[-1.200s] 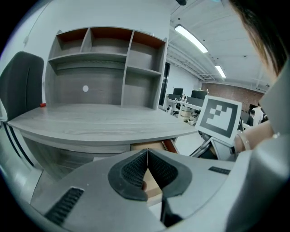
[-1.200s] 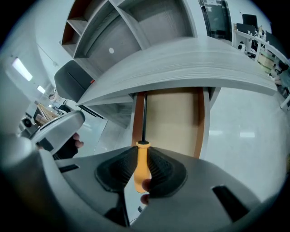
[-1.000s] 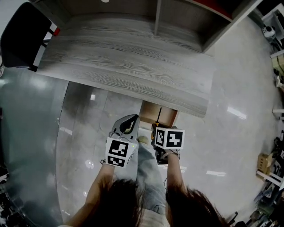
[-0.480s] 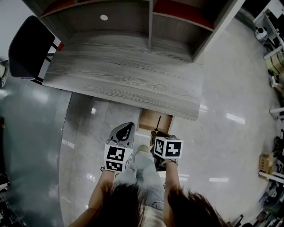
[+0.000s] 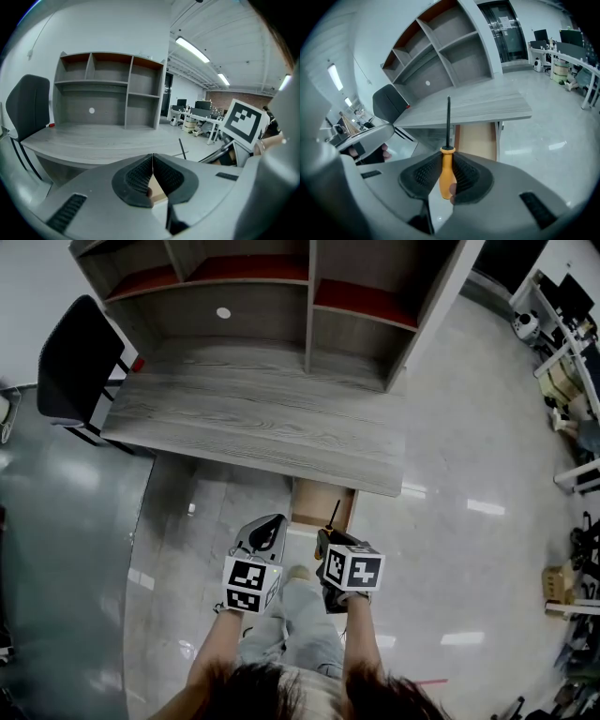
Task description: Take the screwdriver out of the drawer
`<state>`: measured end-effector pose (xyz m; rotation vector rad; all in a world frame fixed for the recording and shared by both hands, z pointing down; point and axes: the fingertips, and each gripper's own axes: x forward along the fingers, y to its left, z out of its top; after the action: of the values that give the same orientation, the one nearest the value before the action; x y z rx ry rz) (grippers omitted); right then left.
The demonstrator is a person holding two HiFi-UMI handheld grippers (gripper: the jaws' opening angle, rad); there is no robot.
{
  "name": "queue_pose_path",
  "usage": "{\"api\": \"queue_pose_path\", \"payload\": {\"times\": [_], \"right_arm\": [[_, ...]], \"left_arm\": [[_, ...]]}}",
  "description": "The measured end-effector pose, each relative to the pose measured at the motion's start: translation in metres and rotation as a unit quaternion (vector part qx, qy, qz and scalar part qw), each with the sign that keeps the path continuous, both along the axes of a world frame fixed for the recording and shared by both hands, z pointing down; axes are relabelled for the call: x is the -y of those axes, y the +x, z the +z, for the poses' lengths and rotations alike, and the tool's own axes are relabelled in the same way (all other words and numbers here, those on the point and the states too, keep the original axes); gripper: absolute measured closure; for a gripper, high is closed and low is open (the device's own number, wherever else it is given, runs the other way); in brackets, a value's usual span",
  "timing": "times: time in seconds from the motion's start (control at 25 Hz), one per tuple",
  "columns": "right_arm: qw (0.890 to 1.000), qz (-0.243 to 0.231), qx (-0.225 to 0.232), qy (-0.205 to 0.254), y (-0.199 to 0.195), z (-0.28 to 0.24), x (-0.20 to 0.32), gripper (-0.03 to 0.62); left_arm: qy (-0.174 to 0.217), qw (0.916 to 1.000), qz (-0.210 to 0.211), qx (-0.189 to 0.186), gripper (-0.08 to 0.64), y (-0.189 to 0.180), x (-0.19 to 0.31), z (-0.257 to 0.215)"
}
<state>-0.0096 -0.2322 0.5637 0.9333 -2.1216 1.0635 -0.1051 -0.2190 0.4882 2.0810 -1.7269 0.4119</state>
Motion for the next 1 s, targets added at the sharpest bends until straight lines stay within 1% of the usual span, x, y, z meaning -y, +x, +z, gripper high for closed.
{"api": "queue_pose_path", "payload": {"times": [0.24, 0.44, 0.72, 1.0], "right_arm": [[0.999, 0.001, -0.001, 0.032, -0.001, -0.032, -0.019, 0.508], [0.998, -0.003, -0.004, 0.058, 0.001, -0.055, -0.039, 0.506], [0.996, -0.001, -0.006, 0.093, 0.007, -0.085, -0.069, 0.508], [0.991, 0.016, 0.002, 0.13, 0.017, -0.121, -0.093, 0.508]], "left_arm": [[0.023, 0.9993, 0.027, 0.01, 0.543, 0.005, -0.021, -0.028], [0.034, 0.9984, 0.04, 0.018, 0.543, 0.006, -0.044, -0.045], [0.053, 0.9962, 0.067, 0.016, 0.543, 0.019, -0.072, -0.07], [0.078, 0.993, 0.086, 0.021, 0.543, 0.031, -0.107, -0.101]]}}
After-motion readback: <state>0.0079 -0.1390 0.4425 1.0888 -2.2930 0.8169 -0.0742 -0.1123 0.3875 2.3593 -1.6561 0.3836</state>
